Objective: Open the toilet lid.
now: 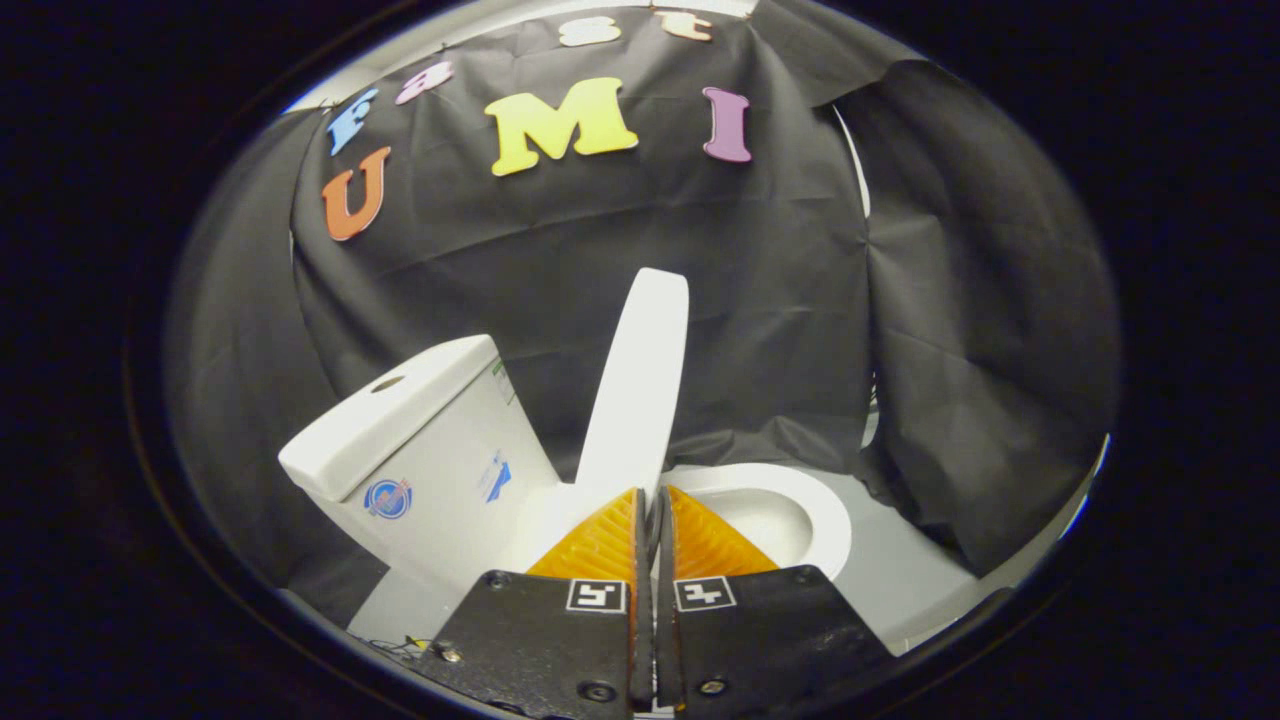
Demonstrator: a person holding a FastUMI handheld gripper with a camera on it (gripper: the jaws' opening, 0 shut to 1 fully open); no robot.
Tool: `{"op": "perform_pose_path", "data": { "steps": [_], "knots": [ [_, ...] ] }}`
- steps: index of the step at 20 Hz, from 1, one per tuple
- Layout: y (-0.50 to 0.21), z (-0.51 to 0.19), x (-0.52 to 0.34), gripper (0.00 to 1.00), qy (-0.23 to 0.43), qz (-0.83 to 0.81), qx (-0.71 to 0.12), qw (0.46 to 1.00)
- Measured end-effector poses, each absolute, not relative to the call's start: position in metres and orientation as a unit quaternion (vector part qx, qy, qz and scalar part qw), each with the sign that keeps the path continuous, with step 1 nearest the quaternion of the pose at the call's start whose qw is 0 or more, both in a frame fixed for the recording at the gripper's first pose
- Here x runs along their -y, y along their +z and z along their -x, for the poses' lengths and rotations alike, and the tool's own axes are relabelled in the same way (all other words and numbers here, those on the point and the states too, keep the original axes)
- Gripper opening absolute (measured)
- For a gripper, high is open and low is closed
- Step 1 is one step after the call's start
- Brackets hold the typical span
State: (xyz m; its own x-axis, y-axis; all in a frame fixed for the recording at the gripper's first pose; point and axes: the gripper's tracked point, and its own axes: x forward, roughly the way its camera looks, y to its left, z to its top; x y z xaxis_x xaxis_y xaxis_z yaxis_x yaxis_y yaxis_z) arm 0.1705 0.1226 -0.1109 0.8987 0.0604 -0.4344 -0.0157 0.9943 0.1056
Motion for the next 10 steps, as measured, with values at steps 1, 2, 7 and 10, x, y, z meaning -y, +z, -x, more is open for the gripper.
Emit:
{"op": "perform_pose_path", "data": {
  "steps": [1,2,7,10],
  "knots": [
    [-0.108,-0.171,-0.128,0.05,0.019,-0.044,-0.221,0.974],
    [-0.106,-0.170,-0.134,0.05,0.022,-0.039,-0.219,0.975],
    [-0.099,-0.169,-0.159,0.06,0.029,0.008,-0.209,0.977],
    [-0.099,-0.167,-0.170,0.07,0.031,0.035,-0.205,0.978]
  ]
}}
